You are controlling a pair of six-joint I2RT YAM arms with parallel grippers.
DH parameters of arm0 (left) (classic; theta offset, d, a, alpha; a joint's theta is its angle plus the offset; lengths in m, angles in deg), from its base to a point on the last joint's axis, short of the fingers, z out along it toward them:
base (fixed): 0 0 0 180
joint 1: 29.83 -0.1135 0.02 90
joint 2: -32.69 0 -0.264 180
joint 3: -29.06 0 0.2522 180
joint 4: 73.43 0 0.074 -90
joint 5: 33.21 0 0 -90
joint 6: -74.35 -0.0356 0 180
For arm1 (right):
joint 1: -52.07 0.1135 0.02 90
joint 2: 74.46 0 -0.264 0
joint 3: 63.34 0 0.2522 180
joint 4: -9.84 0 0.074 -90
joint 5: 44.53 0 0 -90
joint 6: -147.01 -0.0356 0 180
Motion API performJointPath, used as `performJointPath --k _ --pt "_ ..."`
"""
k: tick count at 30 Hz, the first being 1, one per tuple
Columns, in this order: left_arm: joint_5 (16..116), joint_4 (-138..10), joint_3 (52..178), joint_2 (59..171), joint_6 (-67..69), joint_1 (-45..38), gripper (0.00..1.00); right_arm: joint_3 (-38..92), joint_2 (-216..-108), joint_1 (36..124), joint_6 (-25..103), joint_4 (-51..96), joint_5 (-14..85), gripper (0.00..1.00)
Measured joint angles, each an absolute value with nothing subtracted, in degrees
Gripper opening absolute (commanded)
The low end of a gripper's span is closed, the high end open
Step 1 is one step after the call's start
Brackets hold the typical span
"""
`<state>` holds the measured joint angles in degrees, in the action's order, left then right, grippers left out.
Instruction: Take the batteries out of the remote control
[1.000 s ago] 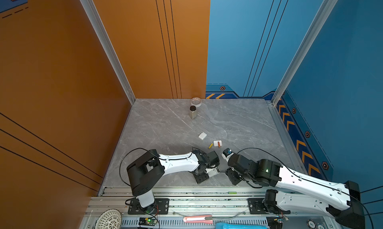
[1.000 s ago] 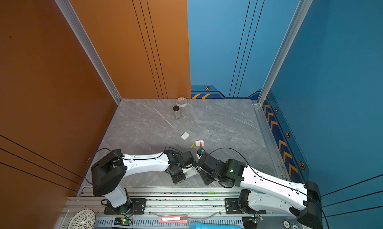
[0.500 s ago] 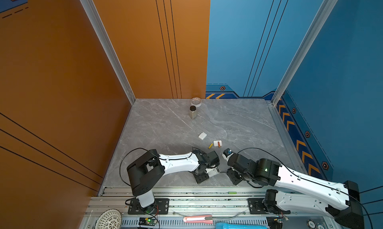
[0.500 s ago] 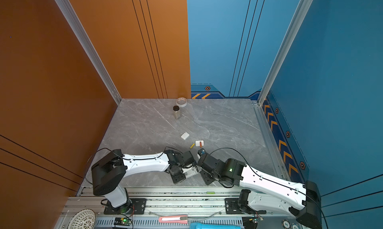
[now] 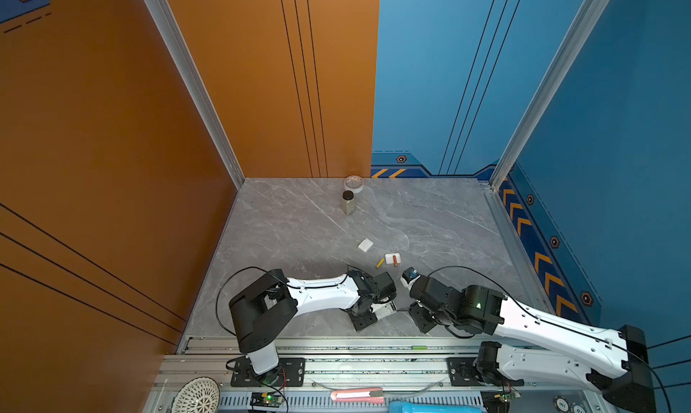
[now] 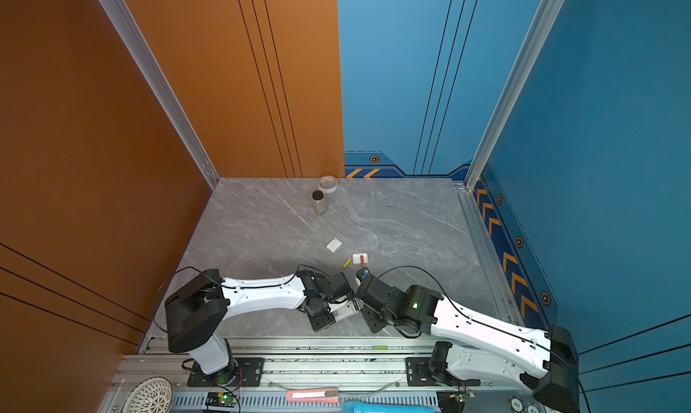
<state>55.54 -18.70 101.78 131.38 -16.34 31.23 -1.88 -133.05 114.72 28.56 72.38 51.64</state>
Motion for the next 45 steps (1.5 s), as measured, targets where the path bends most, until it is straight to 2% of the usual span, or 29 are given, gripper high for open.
performJointPath --k 27,39,45 --pt "57.4 -16.7 103.4 132.7 -16.3 30.8 0.00 -2.6 -134.7 113.0 28.2 69.0 50.7 0.00" --pt "60.5 -13.7 104.5 133.5 -14.8 27.8 0.00 -13.4 -129.1 109.6 20.5 52.7 50.2 0.00" --pt "63.9 -12.7 106.4 134.9 -18.5 28.2 0.00 -19.9 -129.5 108.1 16.6 38.1 49.5 0.00"
